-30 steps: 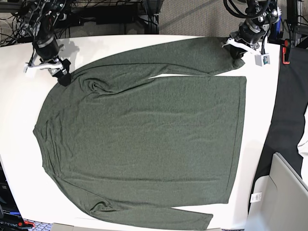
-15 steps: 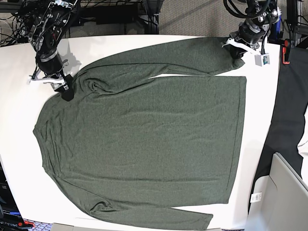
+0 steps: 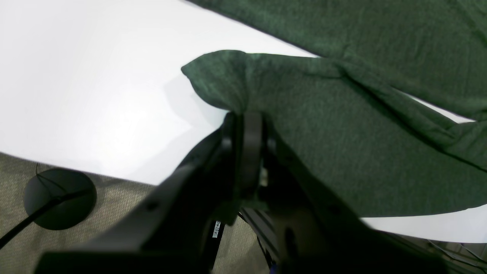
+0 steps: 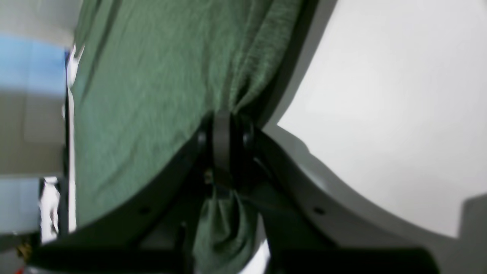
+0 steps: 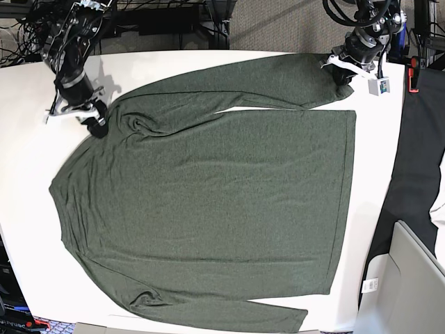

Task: Fold the T-shirt properly
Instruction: 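Pull both held shoulder corners apart to stretch the shirt taut, then drag the held shoulder corners along the table to straighten the shirt, then pull both held corners apart again to smooth the shirt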

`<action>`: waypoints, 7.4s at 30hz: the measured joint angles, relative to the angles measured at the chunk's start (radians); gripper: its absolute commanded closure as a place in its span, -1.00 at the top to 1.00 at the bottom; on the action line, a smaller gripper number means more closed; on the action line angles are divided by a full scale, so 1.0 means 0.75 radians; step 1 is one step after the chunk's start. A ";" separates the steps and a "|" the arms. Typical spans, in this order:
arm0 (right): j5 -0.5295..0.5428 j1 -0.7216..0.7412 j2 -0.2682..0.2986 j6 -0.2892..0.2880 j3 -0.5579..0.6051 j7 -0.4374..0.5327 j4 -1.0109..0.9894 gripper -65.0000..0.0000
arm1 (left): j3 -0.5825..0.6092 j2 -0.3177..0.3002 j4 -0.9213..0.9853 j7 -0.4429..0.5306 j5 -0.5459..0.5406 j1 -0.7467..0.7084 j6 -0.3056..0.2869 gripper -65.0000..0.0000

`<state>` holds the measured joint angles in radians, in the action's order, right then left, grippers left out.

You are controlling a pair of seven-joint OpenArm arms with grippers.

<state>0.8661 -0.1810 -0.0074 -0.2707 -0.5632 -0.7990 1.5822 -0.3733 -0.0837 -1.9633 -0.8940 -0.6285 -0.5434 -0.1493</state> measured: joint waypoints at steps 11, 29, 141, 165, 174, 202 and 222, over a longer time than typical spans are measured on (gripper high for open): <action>0.002 -0.171 -0.014 -0.094 -0.039 -0.052 0.317 -0.98 | 0.000 0.000 0.001 0.000 -0.001 0.000 -0.001 -1.00; 0.208 -0.400 0.062 -0.089 -0.316 -0.131 0.488 -0.98 | -0.003 -0.061 -0.096 0.003 -0.009 -0.076 -0.001 -1.00; -0.293 0.006 0.013 -0.074 -0.233 -0.041 0.350 -0.46 | 0.135 -0.041 0.285 -0.163 -0.222 0.281 -0.036 -0.14; -0.293 0.005 0.012 -0.074 -0.233 -0.041 0.350 -0.46 | 0.131 -0.043 0.350 -0.174 -0.251 0.336 -0.023 -1.00; -0.289 -0.033 0.010 -0.075 -0.233 -0.041 0.350 -0.46 | 0.092 -0.039 0.254 -0.239 -0.201 0.279 -0.011 -1.00; -0.289 -0.052 0.009 -0.073 -0.233 -0.084 0.194 -0.35 | -0.031 -0.080 0.209 -0.239 -0.193 0.189 -0.005 -1.00; -0.272 0.140 -0.006 -0.085 -0.238 -0.049 -0.010 -0.03 | -0.030 -0.077 0.209 -0.239 -0.194 0.189 -0.005 -1.00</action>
<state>0.6624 -0.0761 -0.0120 -0.3344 -0.7414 -0.8360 1.5745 -0.3954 -0.1413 -1.8069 -1.0733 -0.7738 -0.4019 -0.1528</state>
